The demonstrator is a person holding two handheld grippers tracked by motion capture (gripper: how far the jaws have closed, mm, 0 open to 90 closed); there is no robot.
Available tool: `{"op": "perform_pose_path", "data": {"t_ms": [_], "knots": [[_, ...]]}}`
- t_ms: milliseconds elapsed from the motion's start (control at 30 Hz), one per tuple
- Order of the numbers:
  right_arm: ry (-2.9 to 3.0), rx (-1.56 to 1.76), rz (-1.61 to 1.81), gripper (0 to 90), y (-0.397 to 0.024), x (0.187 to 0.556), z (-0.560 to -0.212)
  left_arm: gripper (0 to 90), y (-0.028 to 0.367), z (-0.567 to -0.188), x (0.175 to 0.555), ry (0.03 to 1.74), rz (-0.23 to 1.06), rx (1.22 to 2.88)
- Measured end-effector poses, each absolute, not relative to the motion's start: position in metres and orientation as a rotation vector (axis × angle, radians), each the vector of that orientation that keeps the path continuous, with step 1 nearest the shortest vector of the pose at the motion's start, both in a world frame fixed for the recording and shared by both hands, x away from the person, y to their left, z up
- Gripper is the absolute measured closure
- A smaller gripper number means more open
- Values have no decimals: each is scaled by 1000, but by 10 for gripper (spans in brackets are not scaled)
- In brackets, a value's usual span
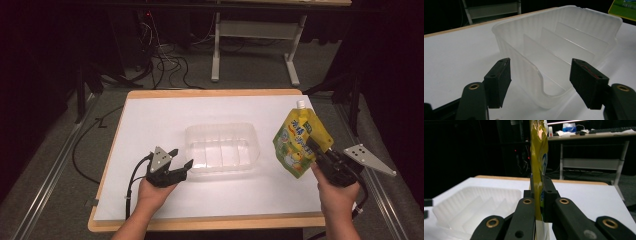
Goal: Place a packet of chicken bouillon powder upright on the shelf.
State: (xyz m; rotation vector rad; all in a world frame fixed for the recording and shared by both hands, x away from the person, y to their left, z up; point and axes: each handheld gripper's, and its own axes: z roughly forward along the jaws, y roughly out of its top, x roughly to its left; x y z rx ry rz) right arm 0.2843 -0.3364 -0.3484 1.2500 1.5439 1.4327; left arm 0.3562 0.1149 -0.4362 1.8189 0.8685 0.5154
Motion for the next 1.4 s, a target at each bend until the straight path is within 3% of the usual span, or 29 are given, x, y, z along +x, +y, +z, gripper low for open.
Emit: {"op": "perform_pose_path", "data": {"t_ms": [467,667,867,1033,1400], "knots": [[1553,1183,1574,900,-290,307,-311,469,95,-449,368,948,588,1822],[1576,1167,1572,900,-269,317,-310,514,94,-452,369,947,596,1848],[1621,1146,1542,900,-243,330,-317,636,95,-455,370,963,602,1845],[1639,1151,1519,900,-233,337,-323,684,95,-457,370,963,613,1842],[1638,1182,1496,900,-220,345,-334,683,78,-456,357,917,605,1881]]}}
